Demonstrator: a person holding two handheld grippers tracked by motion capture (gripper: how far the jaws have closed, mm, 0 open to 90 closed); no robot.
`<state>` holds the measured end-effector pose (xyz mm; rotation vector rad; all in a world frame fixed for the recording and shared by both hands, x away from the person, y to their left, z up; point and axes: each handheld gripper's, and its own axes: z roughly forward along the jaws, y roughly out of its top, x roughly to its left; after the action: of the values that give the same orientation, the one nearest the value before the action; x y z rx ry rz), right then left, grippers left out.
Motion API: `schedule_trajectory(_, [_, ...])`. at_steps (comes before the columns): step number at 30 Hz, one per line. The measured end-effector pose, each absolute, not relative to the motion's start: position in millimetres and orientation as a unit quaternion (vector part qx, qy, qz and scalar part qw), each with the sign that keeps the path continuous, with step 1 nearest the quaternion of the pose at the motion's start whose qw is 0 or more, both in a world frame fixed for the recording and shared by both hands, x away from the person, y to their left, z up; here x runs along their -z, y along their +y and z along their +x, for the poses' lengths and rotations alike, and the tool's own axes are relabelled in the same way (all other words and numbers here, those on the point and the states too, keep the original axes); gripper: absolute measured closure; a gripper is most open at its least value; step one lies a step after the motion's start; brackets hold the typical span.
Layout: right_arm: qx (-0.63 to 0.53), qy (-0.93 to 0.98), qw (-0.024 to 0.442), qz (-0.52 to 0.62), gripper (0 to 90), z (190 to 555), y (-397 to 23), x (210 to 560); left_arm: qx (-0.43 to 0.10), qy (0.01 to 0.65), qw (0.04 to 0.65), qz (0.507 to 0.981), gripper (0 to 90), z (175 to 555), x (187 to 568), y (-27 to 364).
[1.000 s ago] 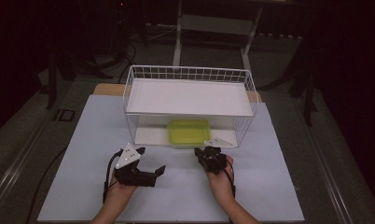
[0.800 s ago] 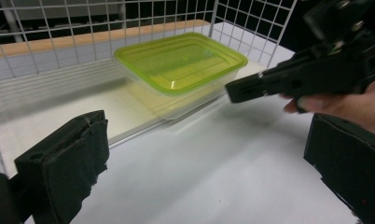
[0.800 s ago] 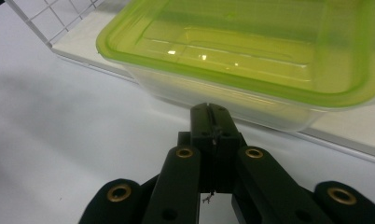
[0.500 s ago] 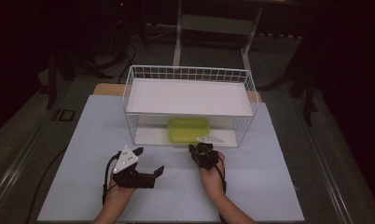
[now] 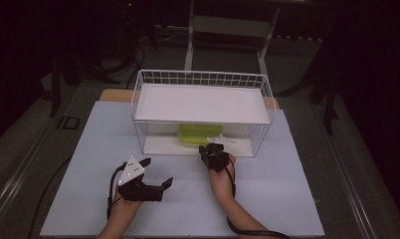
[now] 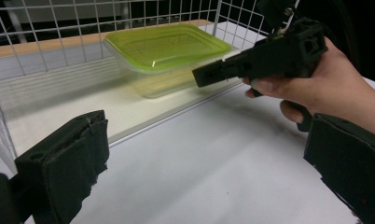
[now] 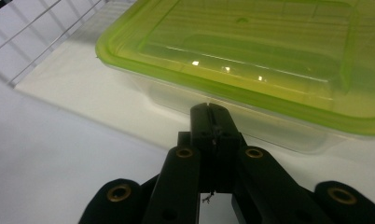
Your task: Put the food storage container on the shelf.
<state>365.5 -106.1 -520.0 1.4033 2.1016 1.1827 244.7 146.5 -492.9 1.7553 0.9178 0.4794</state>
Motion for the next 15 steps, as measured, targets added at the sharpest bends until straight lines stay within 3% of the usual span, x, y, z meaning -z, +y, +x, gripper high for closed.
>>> schedule_trajectory(15, [-0.413,0.734,0.186,0.505,90.0,386.9,-102.5,519.5,-0.202,0.395,0.526,0.725,0.6,244.4,495.4,153.9])
